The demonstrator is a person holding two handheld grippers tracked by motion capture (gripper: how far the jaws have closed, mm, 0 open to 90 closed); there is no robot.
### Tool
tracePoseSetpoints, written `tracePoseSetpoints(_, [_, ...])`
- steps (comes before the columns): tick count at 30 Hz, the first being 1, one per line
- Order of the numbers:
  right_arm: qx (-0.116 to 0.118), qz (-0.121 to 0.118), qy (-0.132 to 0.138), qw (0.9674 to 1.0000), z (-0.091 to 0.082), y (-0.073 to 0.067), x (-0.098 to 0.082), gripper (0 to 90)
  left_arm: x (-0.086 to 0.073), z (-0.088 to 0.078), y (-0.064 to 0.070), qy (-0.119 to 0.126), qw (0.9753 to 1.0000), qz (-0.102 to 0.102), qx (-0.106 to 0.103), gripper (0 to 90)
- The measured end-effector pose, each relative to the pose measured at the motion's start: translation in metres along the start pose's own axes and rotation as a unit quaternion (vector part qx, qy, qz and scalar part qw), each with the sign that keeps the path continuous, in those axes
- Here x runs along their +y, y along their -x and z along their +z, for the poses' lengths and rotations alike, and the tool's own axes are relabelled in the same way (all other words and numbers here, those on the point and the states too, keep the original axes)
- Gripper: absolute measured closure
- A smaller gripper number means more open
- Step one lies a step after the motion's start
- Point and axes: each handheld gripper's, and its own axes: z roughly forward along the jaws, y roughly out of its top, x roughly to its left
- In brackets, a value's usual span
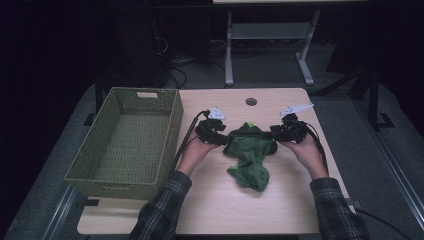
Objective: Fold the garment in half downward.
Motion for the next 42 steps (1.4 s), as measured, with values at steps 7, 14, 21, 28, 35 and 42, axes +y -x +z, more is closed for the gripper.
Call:
tracePoseSetpoints(7, [-0.002,0.002,-0.024,0.9997,0.027,0.012,-0.009,58.2,-0.001,0.035,-0.018,-0.026,0.9996,-0.012,0.000,47.5])
tracePoseSetpoints(14, [-0.001,0.002,-0.018,0.9998,0.039,0.015,-0.012,63.4,0.002,0.052,-0.020,-0.044,0.9989,0.010,-0.007,52.7])
tracePoseSetpoints(21, [-0.006,0.002,-0.029,0.9996,0.046,0.017,-0.014,68.5,0.003,0.062,-0.019,-0.054,0.9983,0.021,-0.007,63.8])
tracePoseSetpoints(28, [-0.006,0.004,-0.029,0.9996,0.045,0.017,-0.014,86.8,0.003,0.063,-0.018,-0.055,0.9982,0.015,-0.017,86.1])
tracePoseSetpoints(35, [-0.004,0.001,-0.004,1.0000,0.028,0.013,-0.007,87.2,0.017,0.041,-0.009,-0.017,0.9996,0.009,-0.022,86.4])
tracePoseSetpoints(42, [0.003,-0.013,0.023,0.9997,0.001,0.000,0.002,87.5,0.026,0.017,0.003,0.009,0.9996,0.010,-0.026,86.3])
